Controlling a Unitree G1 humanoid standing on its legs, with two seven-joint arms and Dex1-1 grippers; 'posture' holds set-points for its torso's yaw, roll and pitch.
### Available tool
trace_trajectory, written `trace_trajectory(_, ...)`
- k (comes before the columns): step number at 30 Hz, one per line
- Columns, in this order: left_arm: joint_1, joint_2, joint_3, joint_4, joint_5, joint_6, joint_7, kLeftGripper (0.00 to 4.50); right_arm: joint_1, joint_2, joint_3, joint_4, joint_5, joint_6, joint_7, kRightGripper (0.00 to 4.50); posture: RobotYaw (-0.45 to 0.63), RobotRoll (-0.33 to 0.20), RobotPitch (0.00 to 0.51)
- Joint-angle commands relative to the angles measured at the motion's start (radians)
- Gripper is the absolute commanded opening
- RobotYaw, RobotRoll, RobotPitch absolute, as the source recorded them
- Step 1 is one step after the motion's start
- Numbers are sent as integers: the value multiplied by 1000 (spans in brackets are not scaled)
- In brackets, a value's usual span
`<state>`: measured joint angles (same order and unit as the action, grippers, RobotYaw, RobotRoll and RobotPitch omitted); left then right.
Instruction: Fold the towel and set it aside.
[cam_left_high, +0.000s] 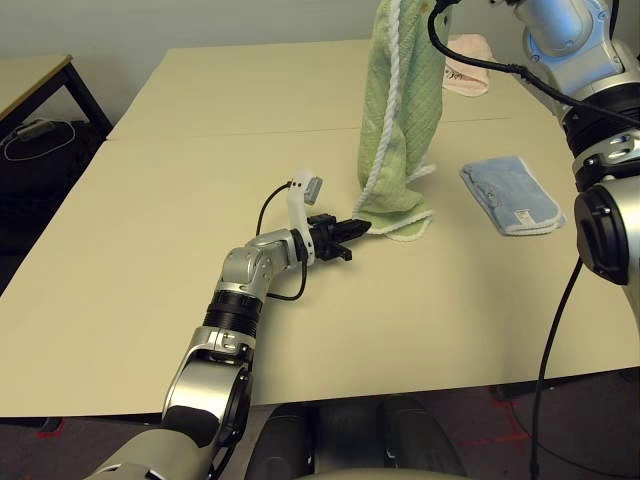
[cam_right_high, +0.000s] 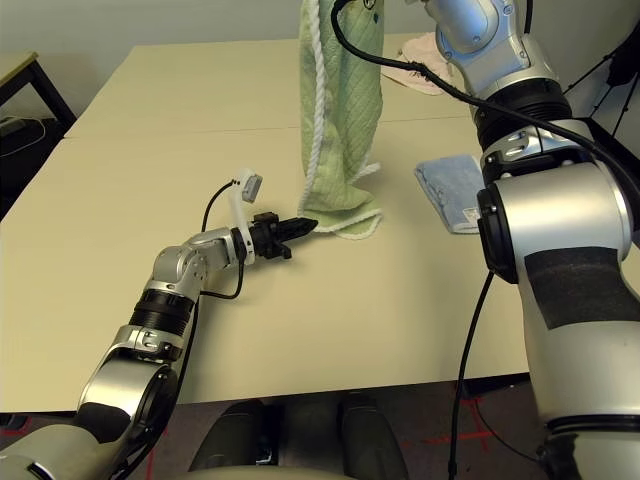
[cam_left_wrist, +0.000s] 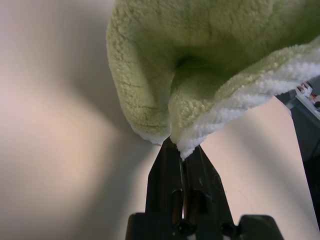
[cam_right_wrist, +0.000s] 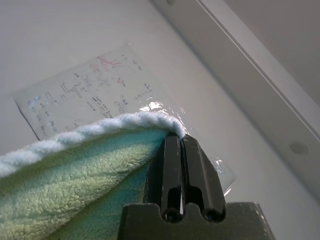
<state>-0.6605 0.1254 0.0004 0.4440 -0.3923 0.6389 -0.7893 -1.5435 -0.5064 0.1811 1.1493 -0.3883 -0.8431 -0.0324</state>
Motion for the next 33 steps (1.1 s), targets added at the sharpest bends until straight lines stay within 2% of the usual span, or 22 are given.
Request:
trace_trajectory(1,11,42,13,-35,2,-7,3,11,24,-22,-18,-5,15,-4,17,0,35,0,86)
trace_trajectory(9,82,197,99,-206,-20,6,40,11,179,-74,-54,-60,80,20,109,0,51,0,121)
trace_trajectory(15,119,263,148,-318,-49,55,71,11,315,-95,-56,-97,93,32,168,0,58,0,143)
trace_trajectory(23,103,365,192,-361,-41,105,142,11,477,-124,-80,-176,141,84,244,0,68,0,156)
trace_trajectory(28,71,393,265,-402,-55,158,245,11,593,-144,-115,-262,198,145,314,0,70,0,166)
trace_trajectory(33,44,399,315,-426,-47,161,337,11,673,-149,-153,-353,311,254,457,0,78,0,181)
